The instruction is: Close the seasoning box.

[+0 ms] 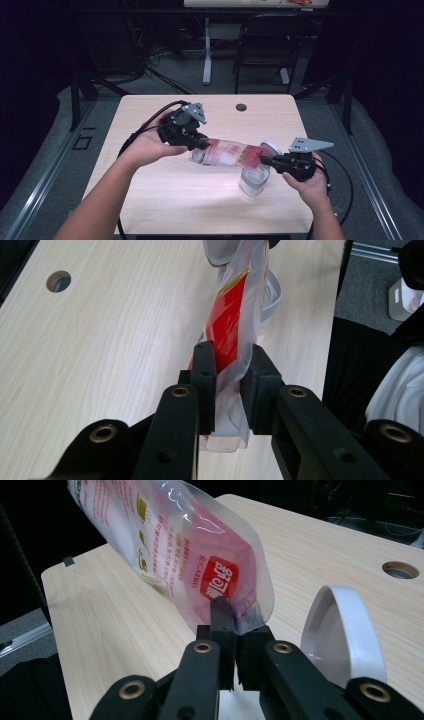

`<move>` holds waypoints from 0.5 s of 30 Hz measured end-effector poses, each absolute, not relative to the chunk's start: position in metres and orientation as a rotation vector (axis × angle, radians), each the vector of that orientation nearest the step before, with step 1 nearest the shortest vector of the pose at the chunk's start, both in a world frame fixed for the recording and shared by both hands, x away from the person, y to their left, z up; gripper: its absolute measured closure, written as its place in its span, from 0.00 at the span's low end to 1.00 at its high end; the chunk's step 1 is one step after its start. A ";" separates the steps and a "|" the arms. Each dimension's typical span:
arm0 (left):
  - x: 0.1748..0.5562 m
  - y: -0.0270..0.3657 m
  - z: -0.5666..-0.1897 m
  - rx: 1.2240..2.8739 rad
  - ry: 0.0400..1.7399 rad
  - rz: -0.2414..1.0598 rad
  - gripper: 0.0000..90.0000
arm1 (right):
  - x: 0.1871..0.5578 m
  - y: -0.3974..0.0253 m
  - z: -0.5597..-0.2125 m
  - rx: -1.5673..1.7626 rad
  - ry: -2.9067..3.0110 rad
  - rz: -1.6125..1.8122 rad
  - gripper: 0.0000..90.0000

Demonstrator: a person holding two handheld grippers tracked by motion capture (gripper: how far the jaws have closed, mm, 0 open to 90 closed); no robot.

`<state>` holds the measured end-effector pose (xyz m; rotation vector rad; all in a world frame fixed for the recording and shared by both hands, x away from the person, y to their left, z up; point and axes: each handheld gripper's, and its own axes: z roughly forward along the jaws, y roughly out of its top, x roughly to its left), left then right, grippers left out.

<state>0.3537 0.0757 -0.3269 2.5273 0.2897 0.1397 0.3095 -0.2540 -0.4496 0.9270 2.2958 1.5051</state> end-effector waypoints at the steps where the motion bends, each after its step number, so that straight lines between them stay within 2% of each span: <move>1: 0.354 0.076 -0.327 2.527 0.291 0.140 0.87 | 0.310 -0.254 -0.450 0.927 2.296 1.503 0.98; 15: 0.354 0.074 -0.326 2.534 0.290 0.142 0.87 | 0.310 -0.254 -0.450 0.929 2.295 1.500 0.98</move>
